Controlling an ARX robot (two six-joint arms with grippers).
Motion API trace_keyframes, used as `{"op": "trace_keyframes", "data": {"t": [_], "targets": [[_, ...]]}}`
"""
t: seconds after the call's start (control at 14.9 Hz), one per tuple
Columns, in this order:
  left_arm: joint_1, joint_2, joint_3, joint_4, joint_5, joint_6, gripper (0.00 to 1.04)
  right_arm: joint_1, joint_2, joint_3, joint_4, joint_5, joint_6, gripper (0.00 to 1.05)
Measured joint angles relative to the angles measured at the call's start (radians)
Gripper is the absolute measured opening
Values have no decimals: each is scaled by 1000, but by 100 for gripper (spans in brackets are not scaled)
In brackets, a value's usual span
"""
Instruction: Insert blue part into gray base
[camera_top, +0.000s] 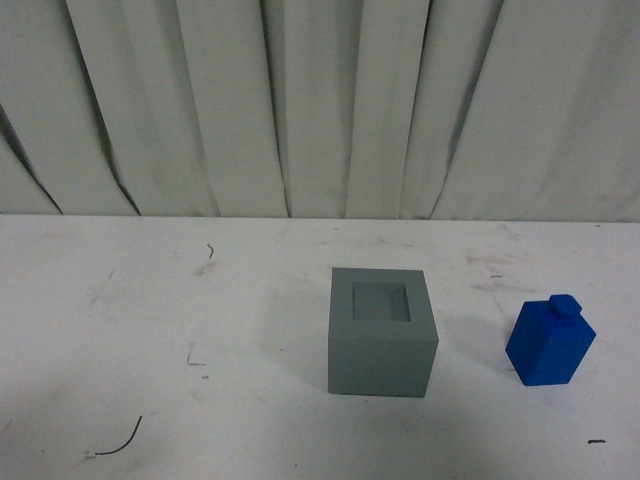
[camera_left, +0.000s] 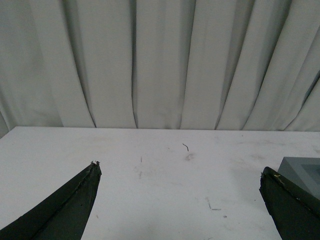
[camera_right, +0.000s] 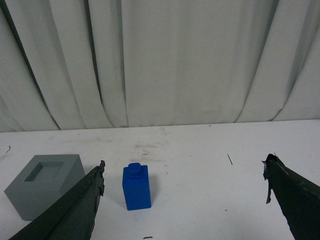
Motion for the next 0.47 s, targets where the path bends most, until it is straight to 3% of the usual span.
{"op": "trace_keyframes", "data": {"t": [0.47], "targets": [[0, 0, 0, 0, 0, 0, 98, 0, 0, 0, 0, 0, 0, 98]]}}
